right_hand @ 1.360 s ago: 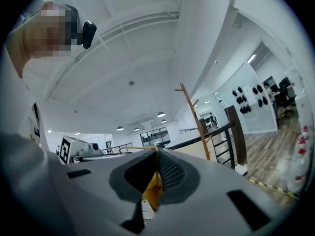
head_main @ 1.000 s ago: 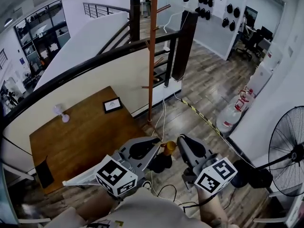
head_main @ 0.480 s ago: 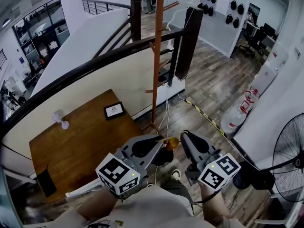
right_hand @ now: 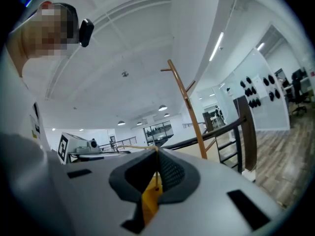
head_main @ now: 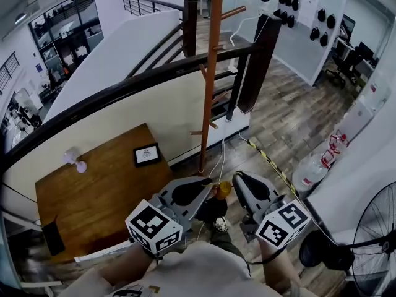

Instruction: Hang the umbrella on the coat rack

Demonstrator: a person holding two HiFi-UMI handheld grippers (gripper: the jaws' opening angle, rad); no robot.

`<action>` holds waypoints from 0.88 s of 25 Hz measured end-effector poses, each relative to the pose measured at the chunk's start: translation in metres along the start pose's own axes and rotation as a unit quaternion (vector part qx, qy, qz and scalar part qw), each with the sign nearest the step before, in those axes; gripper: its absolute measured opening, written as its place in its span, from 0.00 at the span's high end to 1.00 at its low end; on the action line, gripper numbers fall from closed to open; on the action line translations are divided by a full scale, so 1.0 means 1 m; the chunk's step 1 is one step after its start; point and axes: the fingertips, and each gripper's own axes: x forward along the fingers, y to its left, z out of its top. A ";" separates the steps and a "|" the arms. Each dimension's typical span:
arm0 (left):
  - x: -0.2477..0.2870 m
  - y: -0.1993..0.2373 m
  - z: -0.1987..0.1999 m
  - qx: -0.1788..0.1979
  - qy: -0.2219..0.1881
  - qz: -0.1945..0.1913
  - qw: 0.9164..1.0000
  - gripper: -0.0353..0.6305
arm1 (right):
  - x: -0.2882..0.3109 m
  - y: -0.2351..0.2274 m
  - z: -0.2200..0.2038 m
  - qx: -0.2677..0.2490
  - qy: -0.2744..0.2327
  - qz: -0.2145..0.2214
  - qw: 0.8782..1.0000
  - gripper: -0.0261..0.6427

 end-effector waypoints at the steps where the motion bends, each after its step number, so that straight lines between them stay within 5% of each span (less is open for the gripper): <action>1: 0.011 0.006 0.003 0.000 0.000 0.006 1.000 0.94 | 0.006 -0.010 0.004 0.000 0.003 0.008 1.000 0.94; 22: 0.159 0.110 -0.007 -0.021 0.014 0.186 0.982 0.94 | 0.114 -0.181 0.033 0.027 0.062 0.174 0.982 0.94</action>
